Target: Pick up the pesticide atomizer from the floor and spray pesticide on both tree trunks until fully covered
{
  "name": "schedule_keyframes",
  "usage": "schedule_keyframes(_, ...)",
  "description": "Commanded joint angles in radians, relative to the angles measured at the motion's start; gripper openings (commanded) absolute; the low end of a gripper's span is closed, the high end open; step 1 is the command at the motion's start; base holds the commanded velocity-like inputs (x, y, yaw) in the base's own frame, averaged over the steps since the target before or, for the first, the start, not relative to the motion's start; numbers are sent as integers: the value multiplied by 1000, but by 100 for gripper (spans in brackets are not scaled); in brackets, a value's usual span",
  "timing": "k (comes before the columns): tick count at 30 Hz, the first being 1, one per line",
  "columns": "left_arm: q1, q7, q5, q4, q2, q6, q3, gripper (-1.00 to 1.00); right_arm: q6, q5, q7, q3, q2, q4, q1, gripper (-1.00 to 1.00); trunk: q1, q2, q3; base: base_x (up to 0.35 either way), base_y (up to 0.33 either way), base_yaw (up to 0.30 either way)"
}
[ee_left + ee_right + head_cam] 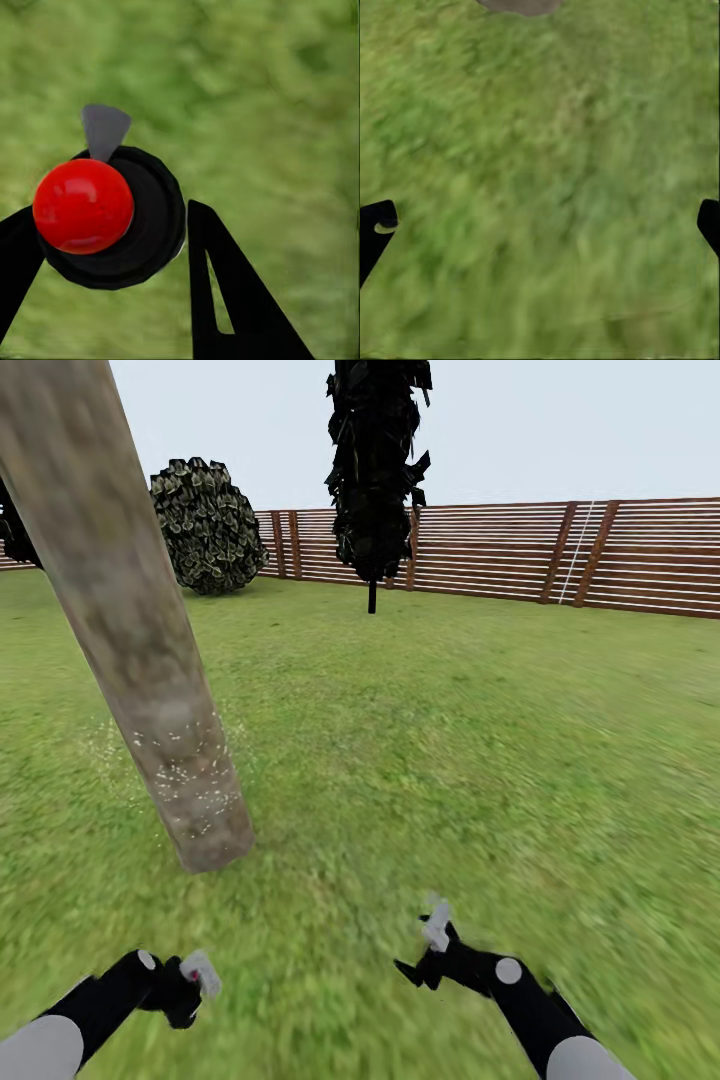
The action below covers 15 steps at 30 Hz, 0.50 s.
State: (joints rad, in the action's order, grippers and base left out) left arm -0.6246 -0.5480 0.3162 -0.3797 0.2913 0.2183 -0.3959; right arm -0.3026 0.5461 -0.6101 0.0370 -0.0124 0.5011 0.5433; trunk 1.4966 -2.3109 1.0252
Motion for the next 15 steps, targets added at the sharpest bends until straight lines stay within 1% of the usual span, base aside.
schedule_keyframes(1, 0, 66, -97, 47, -6, -22, 11, -100, -3, -3, 105, 36, 7, -90, -1, 100, 0, 0, 0, 0, 0, 0)
schedule_keyframes(2, 0, 128, -196, 96, -9, -77, 16, -100, -15, -4, 204, 61, 16, -173, -1, 100, 0, 0, 0, 0, 0, 0)
schedule_keyframes(3, 0, 212, -333, 182, -12, -191, 19, -100, -62, -4, 334, 77, 22, -263, -3, 100, 0, 0, 0, 0, 0, 0)
schedule_keyframes(5, 1, 306, -515, 306, -16, -353, 21, -100, -151, -6, 515, 86, 25, -349, -20, 100, 0, 0, 0, 0, 0, 0)
schedule_keyframes(6, 5, 342, -626, 366, -20, -427, 21, -100, -202, -8, 627, 88, 26, -387, -42, 100, 0, 0, 0, 0, 0, 0)
schedule_keyframes(7, 23, 355, -699, 388, -25, -458, 21, -100, -243, -10, 704, 89, 26, -402, -63, 100, 0, 0, 0, 0, 0, 0)
schedule_keyframes(8, 46, 363, -765, 398, -28, -474, 22, -100, -287, -12, 776, 90, 26, -409, -81, 100, 0, 0, 0, 0, 0, 0)
schedule_keyframes(9, 65, 366, -816, 404, -29, -484, 22, -100, -319, -21, 836, 91, 28, -414, -95, 100, 0, 0, 0, 0, 0, 0)
schedule_keyframes(10, 88, 368, -857, 408, -30, -497, 22, -100, -337, -46, 883, 92, 29, -418, -109, 100, 0, 0, 0, 0, 0, 0)
schedule_keyframes(11, 117, 369, -891, 409, -29, -524, 23, -100, -347, -86, 908, 91, 30, -420, -121, 100, 0, 0, 0, 0, 0, 0)
schedule_keyframes(12, 137, 371, -916, 410, -28, -555, 23, -100, -351, -115, 920, 90, 28, -421, -128, 100, 0, 0, 0, 0, 0, 0)
schedule_keyframes(13, 146, 380, -934, 410, -29, -578, 22, -100, -354, -130, 926, 89, 26, -423, -132, 100, 0, 0, 0, 0, 0, 0)
schedule_keyframes(14, 153, 417, -945, 410, -34, -594, 21, -100, -356, -139, 929, 89, 24, -424, -134, 100, 0, 0, 0, 0, 0, 0)
schedule_keyframes(15, 155, 466, -946, 410, -44, -599, 21, -100, -356, -142, 930, 89, 24, -424, -134, 100, 0, 0, 0, 0, 0, 0)
